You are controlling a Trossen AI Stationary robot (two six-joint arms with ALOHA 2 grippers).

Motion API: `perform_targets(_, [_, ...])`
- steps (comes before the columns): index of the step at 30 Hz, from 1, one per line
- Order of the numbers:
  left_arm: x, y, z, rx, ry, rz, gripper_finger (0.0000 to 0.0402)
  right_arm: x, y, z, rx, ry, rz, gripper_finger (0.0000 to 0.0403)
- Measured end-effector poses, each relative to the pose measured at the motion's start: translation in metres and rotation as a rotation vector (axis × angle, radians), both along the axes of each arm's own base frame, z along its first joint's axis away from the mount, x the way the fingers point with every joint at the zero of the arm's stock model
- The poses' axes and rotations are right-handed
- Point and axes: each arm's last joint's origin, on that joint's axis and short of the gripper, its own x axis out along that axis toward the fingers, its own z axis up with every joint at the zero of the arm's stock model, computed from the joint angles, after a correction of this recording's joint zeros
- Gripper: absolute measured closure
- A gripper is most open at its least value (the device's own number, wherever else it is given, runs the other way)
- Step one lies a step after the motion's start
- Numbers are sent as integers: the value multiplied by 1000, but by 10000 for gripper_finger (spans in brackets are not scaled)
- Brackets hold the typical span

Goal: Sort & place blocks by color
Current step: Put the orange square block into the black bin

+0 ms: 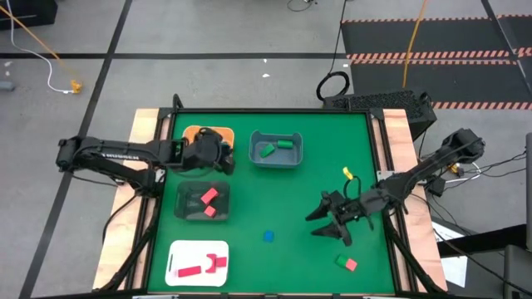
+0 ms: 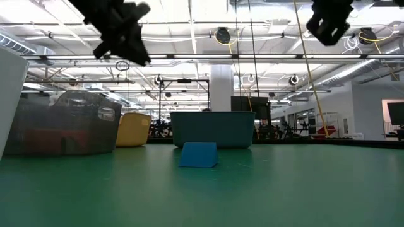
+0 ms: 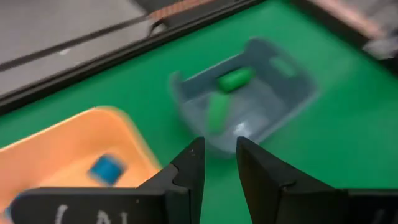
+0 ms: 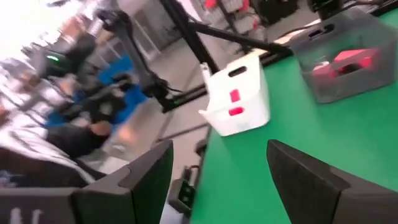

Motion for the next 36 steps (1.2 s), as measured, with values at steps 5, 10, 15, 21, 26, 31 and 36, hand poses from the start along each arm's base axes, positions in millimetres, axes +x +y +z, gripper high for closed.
perform_targets(5, [8,-23,8,8,-95,-152,309,3,7,13,-148,126,-36,154])
perform_targets(10, [11,-48,14,9,-160,-267,309,-1,4,4,-170,307,-110,154])
perform_targets(15, [8,-68,15,4,-171,-348,309,-13,-2,-19,-32,619,-238,154])
perform_targets(21, [5,-82,15,26,-182,-368,309,-24,13,-29,207,845,-218,154])
perform_targets(26, [3,-87,16,62,-186,-342,309,-32,31,-30,382,930,-186,154])
perform_targets(31, [2,-88,16,93,-185,-318,309,-36,49,-25,515,921,-135,175])
perform_targets(36, [2,-87,16,97,-187,-305,309,-32,60,-20,593,853,-77,207])
